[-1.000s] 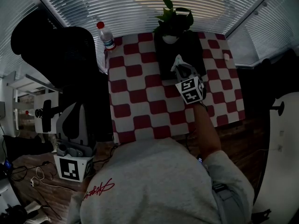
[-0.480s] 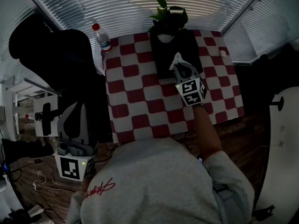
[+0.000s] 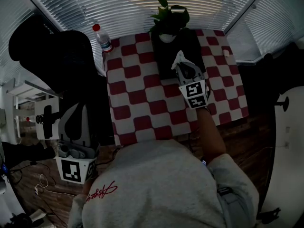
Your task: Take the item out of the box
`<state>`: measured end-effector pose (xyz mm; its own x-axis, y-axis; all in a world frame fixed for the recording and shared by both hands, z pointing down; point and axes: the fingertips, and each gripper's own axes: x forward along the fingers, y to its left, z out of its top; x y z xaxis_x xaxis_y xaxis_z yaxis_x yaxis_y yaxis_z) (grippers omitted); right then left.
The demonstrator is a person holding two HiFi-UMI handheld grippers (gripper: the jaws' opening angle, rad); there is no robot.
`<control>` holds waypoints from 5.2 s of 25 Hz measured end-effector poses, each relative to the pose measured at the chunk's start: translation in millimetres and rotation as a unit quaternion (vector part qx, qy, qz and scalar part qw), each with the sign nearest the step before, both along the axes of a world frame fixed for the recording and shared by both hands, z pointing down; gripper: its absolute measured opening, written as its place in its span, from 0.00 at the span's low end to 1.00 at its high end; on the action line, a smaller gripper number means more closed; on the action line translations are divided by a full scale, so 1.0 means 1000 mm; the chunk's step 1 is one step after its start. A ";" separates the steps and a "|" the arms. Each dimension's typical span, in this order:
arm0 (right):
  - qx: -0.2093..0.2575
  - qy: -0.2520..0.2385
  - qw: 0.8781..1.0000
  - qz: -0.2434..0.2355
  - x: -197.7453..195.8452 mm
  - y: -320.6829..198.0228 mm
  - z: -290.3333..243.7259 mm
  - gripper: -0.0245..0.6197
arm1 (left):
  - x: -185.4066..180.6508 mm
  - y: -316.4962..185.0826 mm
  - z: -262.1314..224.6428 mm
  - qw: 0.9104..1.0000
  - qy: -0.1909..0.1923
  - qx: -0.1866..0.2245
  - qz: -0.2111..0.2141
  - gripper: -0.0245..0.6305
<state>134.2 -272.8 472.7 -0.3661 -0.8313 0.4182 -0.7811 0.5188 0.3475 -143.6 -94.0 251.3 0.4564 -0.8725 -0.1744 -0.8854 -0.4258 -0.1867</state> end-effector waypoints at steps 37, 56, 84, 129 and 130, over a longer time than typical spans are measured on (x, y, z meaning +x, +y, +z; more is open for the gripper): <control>0.077 -0.089 0.993 -0.017 -0.023 0.021 -0.079 0.10 | 0.005 -0.017 -0.003 1.000 0.008 0.005 0.016 0.07; 0.122 -0.138 0.982 -0.030 -0.031 0.045 -0.124 0.10 | 0.006 -0.015 -0.003 1.000 0.010 0.006 0.022 0.07; 0.172 -0.205 0.962 -0.056 -0.035 0.073 -0.182 0.10 | 0.014 -0.022 -0.003 0.999 0.016 0.002 0.039 0.07; 0.206 -0.272 0.936 -0.087 -0.038 0.121 -0.220 0.10 | 0.019 -0.008 -0.005 0.999 0.013 0.007 0.045 0.07; 0.206 -0.272 0.936 -0.087 -0.038 0.122 -0.220 0.10 | 0.019 -0.007 -0.005 0.999 0.013 0.006 0.045 0.06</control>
<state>96.3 -151.1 252.2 -0.5768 -0.7889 -0.2119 -0.8165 0.5643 0.1216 -124.4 -101.5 245.9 0.5281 -0.8259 -0.1977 -0.8482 -0.5015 -0.1706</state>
